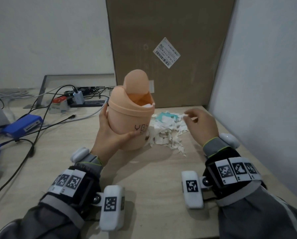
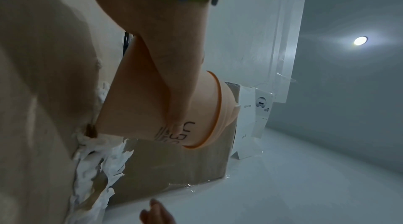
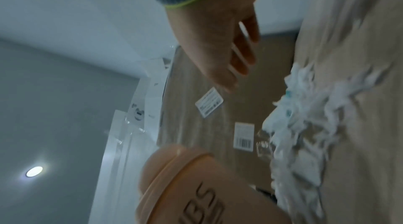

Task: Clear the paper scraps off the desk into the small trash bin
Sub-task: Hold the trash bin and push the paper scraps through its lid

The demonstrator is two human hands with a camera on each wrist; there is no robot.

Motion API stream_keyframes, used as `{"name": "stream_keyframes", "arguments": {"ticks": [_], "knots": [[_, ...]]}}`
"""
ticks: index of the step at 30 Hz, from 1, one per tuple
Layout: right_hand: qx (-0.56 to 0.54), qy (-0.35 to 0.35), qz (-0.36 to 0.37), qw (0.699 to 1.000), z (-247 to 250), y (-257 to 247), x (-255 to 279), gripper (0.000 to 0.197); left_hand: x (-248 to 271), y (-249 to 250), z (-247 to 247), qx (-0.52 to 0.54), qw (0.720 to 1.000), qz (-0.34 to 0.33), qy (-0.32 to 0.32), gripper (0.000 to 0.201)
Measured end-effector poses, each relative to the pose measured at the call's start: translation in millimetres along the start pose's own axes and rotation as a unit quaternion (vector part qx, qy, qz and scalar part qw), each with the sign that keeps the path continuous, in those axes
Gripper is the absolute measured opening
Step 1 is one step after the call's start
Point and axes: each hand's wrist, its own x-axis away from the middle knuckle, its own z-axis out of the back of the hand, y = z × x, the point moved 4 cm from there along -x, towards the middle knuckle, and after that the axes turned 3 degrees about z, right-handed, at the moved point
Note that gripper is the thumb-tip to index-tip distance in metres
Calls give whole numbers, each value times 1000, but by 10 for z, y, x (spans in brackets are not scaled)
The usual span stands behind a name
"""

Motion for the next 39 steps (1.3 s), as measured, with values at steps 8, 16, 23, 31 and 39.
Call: {"name": "stream_keyframes", "arguments": {"ticks": [8,16,23,31,39], "knots": [[130,-353,61,925,-418,102,196,87,-6,-34,24,3,1000,5,9,130],[180,-432,112,877,-599,31,253,55,-8,-42,20,-7,1000,7,6,131],[98,-302,91,944,-433,-32,198,26,2,-40,31,-26,1000,13,10,139],[61,-281,82,954,-375,-102,224,12,0,-41,42,-39,999,17,12,143],[97,-278,47,954,-375,-57,209,84,18,-12,29,-36,999,14,10,134]]}}
